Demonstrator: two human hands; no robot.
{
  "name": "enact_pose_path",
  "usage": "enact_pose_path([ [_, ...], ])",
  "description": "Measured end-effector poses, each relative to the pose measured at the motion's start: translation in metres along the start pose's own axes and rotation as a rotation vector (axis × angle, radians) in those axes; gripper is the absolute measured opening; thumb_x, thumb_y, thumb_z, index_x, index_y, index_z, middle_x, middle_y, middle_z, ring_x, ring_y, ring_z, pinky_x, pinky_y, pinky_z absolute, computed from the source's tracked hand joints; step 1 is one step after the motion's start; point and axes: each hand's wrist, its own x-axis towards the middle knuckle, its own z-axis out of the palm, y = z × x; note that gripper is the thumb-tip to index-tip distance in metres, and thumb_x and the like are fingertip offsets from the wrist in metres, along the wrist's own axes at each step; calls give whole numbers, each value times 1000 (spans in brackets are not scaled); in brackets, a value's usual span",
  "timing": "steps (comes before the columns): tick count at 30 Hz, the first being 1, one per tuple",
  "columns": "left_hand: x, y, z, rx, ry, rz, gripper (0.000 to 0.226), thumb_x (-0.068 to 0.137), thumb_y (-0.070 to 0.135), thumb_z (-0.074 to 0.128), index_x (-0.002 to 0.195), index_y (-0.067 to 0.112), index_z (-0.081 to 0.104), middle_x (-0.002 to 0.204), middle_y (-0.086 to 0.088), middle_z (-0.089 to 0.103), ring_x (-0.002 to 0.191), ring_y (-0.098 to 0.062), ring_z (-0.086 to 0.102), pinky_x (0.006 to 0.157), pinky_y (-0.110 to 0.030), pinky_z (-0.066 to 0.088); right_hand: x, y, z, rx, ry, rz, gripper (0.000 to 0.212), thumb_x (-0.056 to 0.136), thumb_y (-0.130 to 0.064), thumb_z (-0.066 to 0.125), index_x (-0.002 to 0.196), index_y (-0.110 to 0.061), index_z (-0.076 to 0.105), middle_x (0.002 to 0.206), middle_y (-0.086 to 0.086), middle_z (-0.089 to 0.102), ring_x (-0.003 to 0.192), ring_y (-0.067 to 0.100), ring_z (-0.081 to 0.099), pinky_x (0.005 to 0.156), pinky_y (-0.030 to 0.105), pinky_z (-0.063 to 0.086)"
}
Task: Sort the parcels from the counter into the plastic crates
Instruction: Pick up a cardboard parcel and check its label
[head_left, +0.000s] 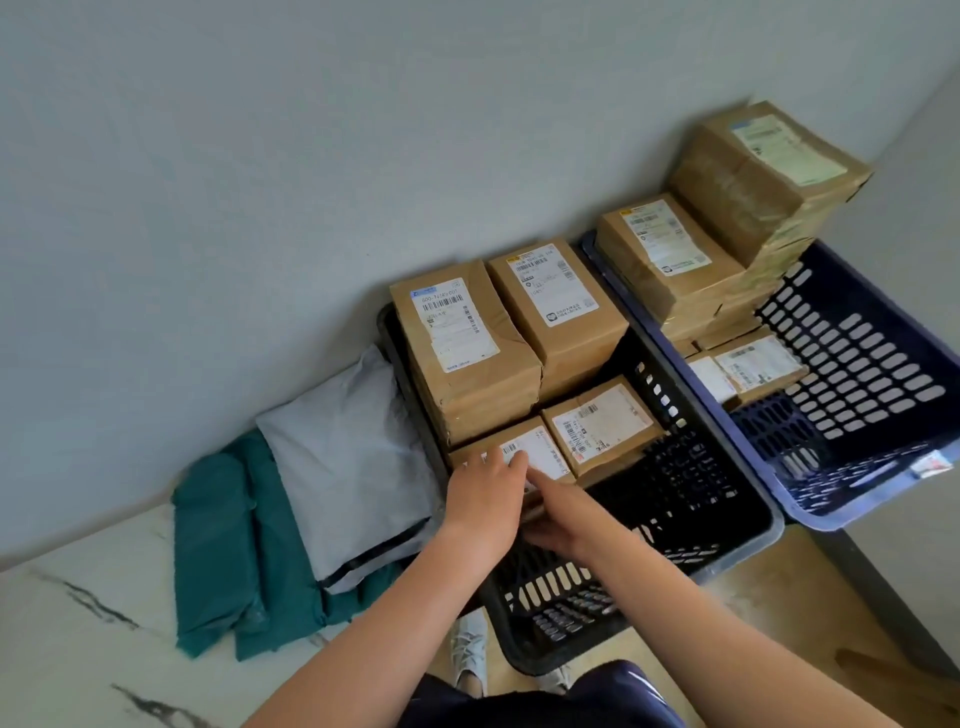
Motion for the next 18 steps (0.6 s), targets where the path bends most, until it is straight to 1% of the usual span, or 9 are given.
enact_pose_path([
  [2,7,-1,3,-47,0,-8,55,101,9,61,150,16,38,141,-13,49,126,-36,54,94,-43,49,-17,-12,-23,-389,54,-102,26,104,-36,63,109,-10,65,103,15,75,91,28,75,88,42,64],
  [4,12,-2,8,-94,12,-20,50,101,11,61,147,17,43,135,-12,52,123,-35,55,87,-42,49,-27,-25,-50,-713,207,-426,20,107,-27,56,105,-13,69,102,6,76,90,23,75,84,36,64],
  [5,16,-2,10,-119,14,-32,50,101,12,61,147,17,43,136,-13,52,122,-35,55,86,-42,49,-30,-31,-62,-858,280,-607,19,108,-23,53,114,-18,70,112,3,74,101,21,72,87,31,61],
  [6,19,-2,11,-143,5,-44,52,102,13,62,150,17,42,138,-14,52,124,-35,54,89,-43,51,-30,-37,-71,-1003,329,-742,28,108,-18,51,131,-20,67,131,2,69,119,20,66,96,31,56],
  [7,22,-2,11,-163,-17,-56,54,102,15,62,152,17,40,141,-15,51,126,-36,53,92,-44,51,-25,-41,-80,-1140,322,-784,39,107,-13,49,145,-22,58,147,1,59,136,22,56,107,34,50],
  [9,29,-1,8,-201,-65,-90,52,103,20,63,150,16,41,141,-16,51,127,-39,52,97,-46,50,-14,-44,-86,-1382,251,-663,57,105,-6,48,157,-28,43,165,-1,40,154,24,33,120,40,39],
  [12,41,1,6,-234,-125,-137,52,102,21,64,149,17,41,141,-17,51,129,-40,52,103,-46,48,-2,-39,-85,-1577,187,-530,67,100,-2,51,160,-28,37,170,0,29,159,29,21,124,44,34],
  [16,53,8,8,-191,-173,-172,56,102,15,60,153,15,37,145,-20,48,130,-42,51,106,-47,49,-2,-45,-90,-1667,207,-597,60,96,-4,54,150,-27,48,159,0,43,146,27,36,113,41,46],
  [18,54,12,6,-171,-190,-188,57,103,13,58,154,13,36,145,-22,48,130,-43,50,107,-47,49,-1,-51,-92,-1710,179,-586,60,96,-6,54,152,-29,47,157,-2,44,143,26,39,110,41,47],
])
